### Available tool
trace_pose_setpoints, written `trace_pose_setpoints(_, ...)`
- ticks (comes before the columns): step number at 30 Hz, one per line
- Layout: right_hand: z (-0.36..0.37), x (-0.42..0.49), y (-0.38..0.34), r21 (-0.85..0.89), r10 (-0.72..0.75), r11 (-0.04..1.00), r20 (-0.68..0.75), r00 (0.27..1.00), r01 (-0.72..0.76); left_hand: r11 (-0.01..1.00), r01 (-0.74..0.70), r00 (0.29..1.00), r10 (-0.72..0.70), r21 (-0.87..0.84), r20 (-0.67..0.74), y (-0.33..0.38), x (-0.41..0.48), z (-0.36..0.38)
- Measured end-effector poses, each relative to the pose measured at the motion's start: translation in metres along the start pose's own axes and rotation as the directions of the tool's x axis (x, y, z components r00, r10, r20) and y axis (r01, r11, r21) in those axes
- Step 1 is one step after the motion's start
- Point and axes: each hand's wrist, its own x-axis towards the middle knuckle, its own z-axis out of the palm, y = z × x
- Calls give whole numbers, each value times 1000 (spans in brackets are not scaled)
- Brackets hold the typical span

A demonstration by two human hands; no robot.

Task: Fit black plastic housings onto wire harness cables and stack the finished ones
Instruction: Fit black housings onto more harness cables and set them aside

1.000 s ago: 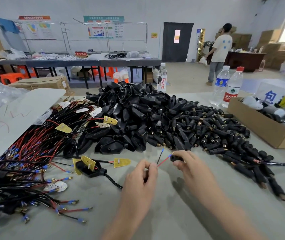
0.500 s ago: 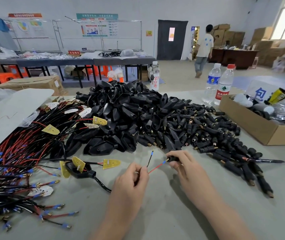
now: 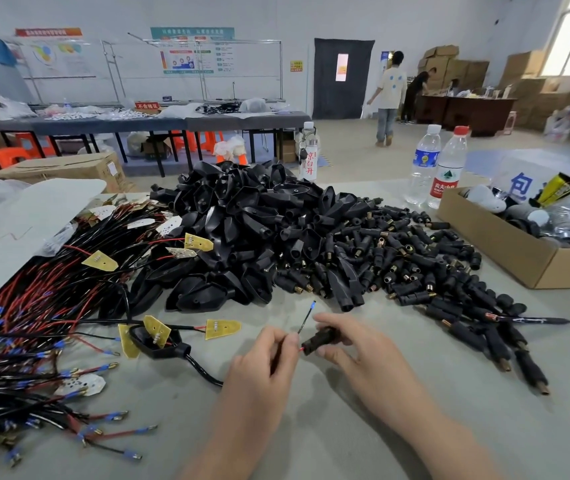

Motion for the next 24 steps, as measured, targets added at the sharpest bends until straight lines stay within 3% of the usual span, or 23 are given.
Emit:
trace_pose_setpoints(6,9,0,-7,315,126,940,25,992,-127,987,52,996,-63,-153,-70,3,3,-3)
trace_pose_setpoints(10,8,2,-7,557,210,807,40,977,-196,915,154,985,-170,-374,-10,5,6,-7)
trace_pose_setpoints(14,6,3,-7,745,235,626,100,967,-229,895,151,985,-170,-420,-8,4,10,-9)
trace_pose_setpoints(17,6,3,-8,781,258,563,146,955,-271,865,141,986,-165,-482,-7,5,12,-10)
trace_pose_setpoints(19,5,3,-7,751,267,595,151,952,-286,800,157,981,-193,-579,0,5,15,-12)
trace_pose_setpoints(22,6,3,-9,704,281,655,110,953,-275,581,223,961,-266,-783,76,4,22,-18)
trace_pose_setpoints(24,4,4,-10,701,307,664,64,950,-262,504,256,950,-287,-825,119,2,25,-21)
